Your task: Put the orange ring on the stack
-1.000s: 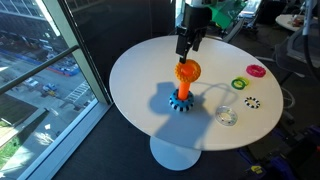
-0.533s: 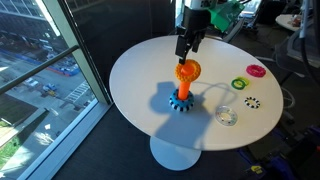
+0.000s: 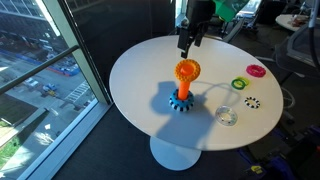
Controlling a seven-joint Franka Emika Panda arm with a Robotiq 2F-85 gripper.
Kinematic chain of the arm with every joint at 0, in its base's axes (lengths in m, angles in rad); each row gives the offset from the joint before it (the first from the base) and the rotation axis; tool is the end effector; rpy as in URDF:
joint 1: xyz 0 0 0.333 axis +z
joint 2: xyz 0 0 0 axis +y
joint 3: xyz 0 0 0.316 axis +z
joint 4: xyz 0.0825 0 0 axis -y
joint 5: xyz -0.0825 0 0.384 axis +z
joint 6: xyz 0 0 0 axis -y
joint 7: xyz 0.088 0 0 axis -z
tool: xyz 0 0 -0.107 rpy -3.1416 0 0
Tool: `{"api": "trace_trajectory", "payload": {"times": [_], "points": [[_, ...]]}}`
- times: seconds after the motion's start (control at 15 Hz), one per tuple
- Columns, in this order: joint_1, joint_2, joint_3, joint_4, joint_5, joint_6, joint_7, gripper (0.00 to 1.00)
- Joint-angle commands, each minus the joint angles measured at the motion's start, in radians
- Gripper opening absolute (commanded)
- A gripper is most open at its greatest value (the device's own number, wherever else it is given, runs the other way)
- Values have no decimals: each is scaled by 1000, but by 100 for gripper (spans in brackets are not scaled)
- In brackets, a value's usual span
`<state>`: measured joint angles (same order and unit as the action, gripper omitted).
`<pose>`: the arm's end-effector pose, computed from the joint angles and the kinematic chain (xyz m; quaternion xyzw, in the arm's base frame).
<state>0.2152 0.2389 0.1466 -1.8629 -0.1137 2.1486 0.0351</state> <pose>0.5839 0.2109 0.3960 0.9811 0.1894 0.0307 0.0256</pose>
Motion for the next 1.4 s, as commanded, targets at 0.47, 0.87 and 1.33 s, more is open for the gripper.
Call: {"api": "trace_trajectory", "payload": {"times": [0.47, 0.87, 1.33], "points": [[-17, -33, -22, -25, -12, -95, 41, 100], [-18, -36, -17, -41, 1, -90, 31, 100], [-17, -29, -20, -47, -5, -101, 41, 100]]}}
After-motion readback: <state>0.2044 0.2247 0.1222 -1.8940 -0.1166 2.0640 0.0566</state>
